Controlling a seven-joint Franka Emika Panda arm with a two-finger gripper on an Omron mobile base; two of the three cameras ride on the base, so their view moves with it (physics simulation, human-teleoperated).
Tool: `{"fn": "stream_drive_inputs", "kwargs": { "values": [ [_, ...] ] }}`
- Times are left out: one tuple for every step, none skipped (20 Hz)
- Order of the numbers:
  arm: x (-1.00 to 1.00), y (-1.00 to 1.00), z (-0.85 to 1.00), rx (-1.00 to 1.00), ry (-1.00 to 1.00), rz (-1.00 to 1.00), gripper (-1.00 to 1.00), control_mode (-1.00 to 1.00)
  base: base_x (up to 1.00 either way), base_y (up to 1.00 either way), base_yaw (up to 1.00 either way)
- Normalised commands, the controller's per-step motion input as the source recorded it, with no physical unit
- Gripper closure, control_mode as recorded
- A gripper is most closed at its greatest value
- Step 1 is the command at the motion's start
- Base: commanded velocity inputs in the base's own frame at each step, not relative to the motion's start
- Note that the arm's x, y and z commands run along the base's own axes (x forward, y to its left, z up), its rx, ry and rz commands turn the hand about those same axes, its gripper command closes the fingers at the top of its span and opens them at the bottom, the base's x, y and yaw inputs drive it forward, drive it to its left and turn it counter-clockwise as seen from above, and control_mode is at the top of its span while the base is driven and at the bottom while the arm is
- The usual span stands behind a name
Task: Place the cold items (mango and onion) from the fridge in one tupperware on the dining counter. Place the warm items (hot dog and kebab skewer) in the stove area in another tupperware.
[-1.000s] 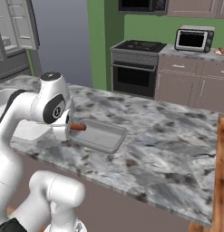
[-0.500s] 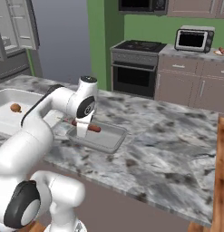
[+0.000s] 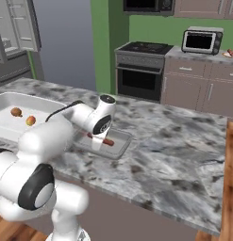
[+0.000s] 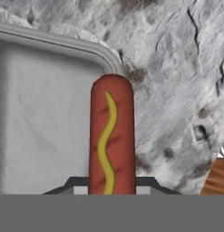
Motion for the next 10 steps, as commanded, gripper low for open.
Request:
{"fn": "stream_drive_inputs", "kwargs": {
  "values": [
    [0.97, 0.00, 0.00, 0.00, 0.30, 0.00, 1.00, -1.00, 0.00, 0.00, 0.00],
    [1.00, 0.00, 0.00, -0.04, 0.34, 0.00, 1.00, -1.00, 0.00, 0.00, 0.00],
    [0.98, 0.00, 0.00, 0.00, 0.26, 0.00, 1.00, -1.00, 0.00, 0.00, 0.00],
    [0.99, 0.00, 0.00, 0.00, 0.25, 0.00, 1.00, -1.00, 0.00, 0.00, 0.00],
    [0.92, 0.00, -0.06, 0.00, 0.23, 0.00, 1.00, -1.00, 0.00, 0.00, 0.00],
    [0.84, 0.00, -0.23, 0.00, 0.19, 0.00, 1.00, -1.00, 0.00, 0.00, 0.00],
    [0.83, 0.00, -0.34, 0.00, 0.13, 0.00, 1.00, -1.00, 0.00, 0.00, 0.00],
    [0.85, 0.00, -0.37, 0.00, 0.13, 0.00, 1.00, -1.00, 0.00, 0.00, 0.00],
    [0.79, -0.01, -0.45, 0.00, 0.09, 0.00, 1.00, -1.00, 0.00, 0.00, 0.00],
    [0.61, -0.11, -0.66, 0.00, 0.02, 0.00, 1.00, -1.00, 0.00, 0.00, 0.00]
  ]
}}
